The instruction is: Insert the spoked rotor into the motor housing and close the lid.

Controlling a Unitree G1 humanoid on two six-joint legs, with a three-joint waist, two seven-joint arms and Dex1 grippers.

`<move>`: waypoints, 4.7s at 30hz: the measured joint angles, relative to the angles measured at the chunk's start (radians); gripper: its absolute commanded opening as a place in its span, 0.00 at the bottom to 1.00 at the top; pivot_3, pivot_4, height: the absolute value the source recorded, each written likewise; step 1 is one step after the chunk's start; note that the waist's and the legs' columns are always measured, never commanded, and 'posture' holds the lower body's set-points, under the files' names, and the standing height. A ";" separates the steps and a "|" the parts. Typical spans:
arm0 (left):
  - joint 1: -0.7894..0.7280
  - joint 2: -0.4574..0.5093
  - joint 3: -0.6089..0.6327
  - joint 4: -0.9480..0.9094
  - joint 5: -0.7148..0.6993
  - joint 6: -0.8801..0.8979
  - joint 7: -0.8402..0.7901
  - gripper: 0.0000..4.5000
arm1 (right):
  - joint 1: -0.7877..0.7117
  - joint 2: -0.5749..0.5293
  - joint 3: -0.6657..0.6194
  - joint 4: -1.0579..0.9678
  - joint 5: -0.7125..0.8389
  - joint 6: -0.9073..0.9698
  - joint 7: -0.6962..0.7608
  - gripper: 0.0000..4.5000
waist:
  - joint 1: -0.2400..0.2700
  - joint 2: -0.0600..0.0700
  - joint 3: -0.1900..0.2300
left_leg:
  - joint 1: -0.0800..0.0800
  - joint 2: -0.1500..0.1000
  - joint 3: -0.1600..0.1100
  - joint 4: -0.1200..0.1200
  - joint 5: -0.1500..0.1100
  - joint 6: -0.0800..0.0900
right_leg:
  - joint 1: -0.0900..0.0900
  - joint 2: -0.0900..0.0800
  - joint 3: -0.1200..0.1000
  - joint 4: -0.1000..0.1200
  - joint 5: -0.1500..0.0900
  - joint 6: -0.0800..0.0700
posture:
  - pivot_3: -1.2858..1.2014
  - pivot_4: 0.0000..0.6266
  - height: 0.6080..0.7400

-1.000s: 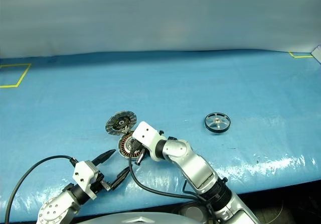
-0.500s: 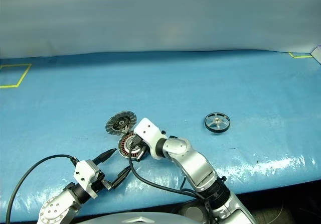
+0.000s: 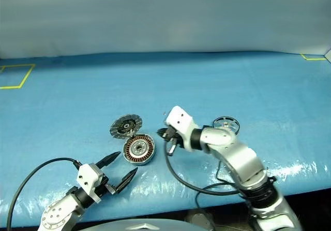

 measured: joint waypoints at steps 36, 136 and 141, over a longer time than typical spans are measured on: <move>-0.056 -0.002 -0.095 -0.005 -0.003 -0.002 -0.043 1.00 | -0.053 -0.353 -0.093 0.426 -0.117 -0.091 0.174 0.43 | 0.013 -0.002 0.002 | 0.001 0.000 0.003 0.001 -0.001 0.002 | 0.001 0.000 0.002 -0.001 0.001 0.001 | 0.52 0.24 1.00; 0.026 -0.032 -0.046 0.004 0.008 -0.094 0.043 1.00 | -0.026 -0.026 0.123 -0.082 -0.164 -0.233 0.143 0.41 | 0.011 -0.004 0.005 | -0.001 0.000 0.002 0.006 -0.002 0.003 | 0.002 0.000 0.002 0.000 0.002 0.004 | 0.52 0.24 1.00; 0.044 -0.030 -0.015 0.003 -0.008 -0.110 0.042 1.00 | -0.003 0.095 0.212 -0.076 -0.226 -0.262 0.029 0.41 | 0.008 -0.004 0.005 | -0.001 0.000 0.002 0.007 -0.002 0.003 | 0.001 0.000 0.002 0.000 0.002 0.004 | 0.52 0.24 1.00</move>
